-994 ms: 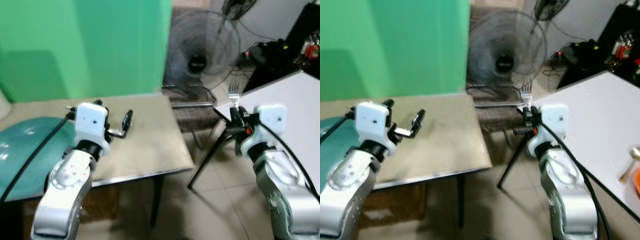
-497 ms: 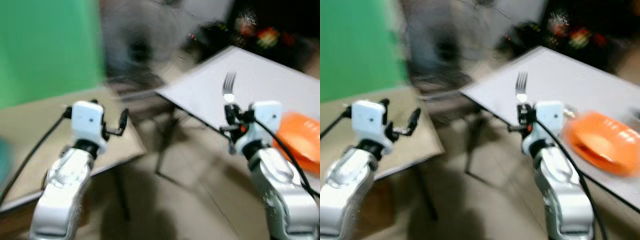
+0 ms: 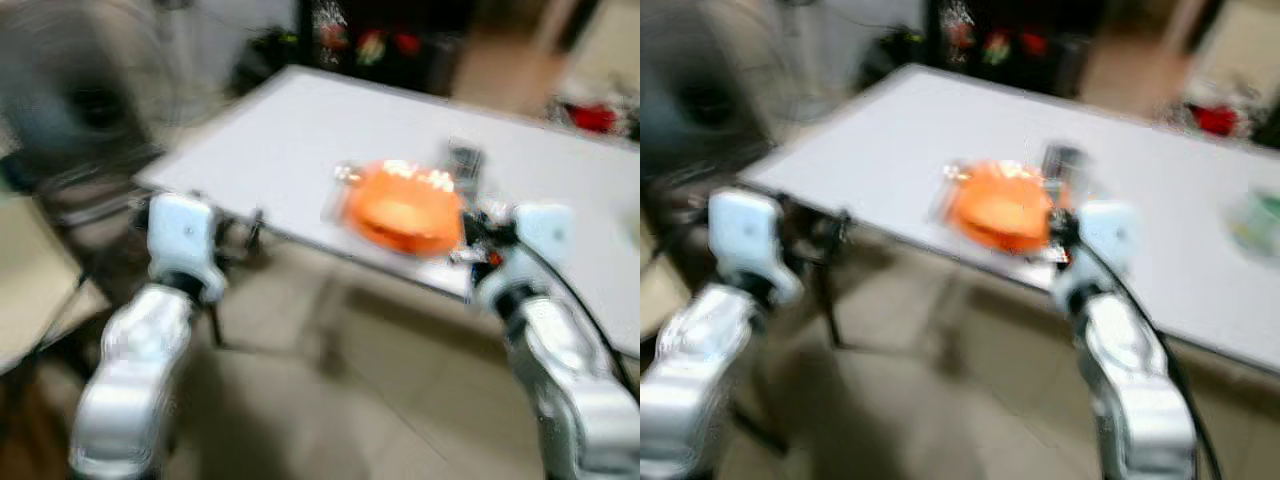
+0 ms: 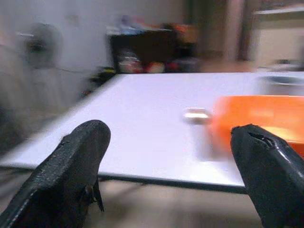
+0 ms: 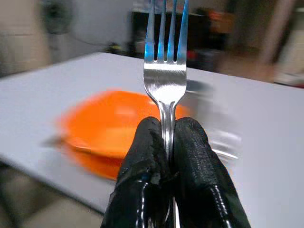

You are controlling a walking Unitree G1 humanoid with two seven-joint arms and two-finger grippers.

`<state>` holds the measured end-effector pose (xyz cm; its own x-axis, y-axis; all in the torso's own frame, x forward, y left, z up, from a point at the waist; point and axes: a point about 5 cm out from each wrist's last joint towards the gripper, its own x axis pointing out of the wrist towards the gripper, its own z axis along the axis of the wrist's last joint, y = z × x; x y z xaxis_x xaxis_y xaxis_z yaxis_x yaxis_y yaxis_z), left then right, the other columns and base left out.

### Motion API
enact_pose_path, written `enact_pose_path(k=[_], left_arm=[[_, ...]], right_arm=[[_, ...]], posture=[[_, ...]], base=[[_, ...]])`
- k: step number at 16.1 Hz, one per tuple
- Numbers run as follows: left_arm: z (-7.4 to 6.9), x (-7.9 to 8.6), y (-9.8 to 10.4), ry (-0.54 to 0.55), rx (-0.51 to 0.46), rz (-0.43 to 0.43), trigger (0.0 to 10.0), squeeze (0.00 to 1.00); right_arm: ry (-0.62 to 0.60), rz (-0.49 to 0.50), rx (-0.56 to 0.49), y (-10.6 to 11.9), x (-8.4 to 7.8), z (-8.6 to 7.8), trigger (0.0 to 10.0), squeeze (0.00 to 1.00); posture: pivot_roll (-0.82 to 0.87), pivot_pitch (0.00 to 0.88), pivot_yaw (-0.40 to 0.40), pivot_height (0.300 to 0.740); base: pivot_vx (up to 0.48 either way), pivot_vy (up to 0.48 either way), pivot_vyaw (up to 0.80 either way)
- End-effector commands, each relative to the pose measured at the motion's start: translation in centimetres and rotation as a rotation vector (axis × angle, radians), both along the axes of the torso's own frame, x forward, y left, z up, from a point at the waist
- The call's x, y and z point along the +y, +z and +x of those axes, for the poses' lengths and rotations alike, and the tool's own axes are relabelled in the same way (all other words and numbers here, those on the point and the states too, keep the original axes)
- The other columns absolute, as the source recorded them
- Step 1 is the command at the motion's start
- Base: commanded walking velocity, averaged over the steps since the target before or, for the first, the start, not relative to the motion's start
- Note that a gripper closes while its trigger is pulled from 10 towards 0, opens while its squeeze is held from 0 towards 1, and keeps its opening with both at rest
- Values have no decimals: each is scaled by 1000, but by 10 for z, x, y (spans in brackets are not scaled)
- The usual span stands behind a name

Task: Setting the table

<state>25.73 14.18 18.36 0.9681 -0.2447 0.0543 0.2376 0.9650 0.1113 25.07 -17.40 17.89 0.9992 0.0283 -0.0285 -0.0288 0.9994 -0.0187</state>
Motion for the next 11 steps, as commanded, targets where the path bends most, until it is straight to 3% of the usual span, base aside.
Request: enact_pose_path(k=[1, 4, 8, 11], left_arm=[[2, 5, 3, 17, -13, 8, 10000, 204], [8, 3, 1, 10, -10, 11, 10000, 204], [13, 3, 3, 7, -20, 14, 10000, 204], [14, 3, 2, 4, -23, 14, 10000, 204]], right_arm=[[9, -5, -47, 10, 4, 1, 10000, 0], [23, -40, 8, 2, 0, 0, 10000, 0], [36, -65, -4, 3, -2, 3, 10000, 0], [31, -75, -7, 3, -3, 4, 10000, 0]], posture=[[-47, 0, 4, 740], [-57, 0, 11, 740], [-65, 0, 16, 740], [-68, 0, 21, 740]], base=[[0, -480, 0], [0, -477, 0], [0, -475, 0], [0, -472, 708]])
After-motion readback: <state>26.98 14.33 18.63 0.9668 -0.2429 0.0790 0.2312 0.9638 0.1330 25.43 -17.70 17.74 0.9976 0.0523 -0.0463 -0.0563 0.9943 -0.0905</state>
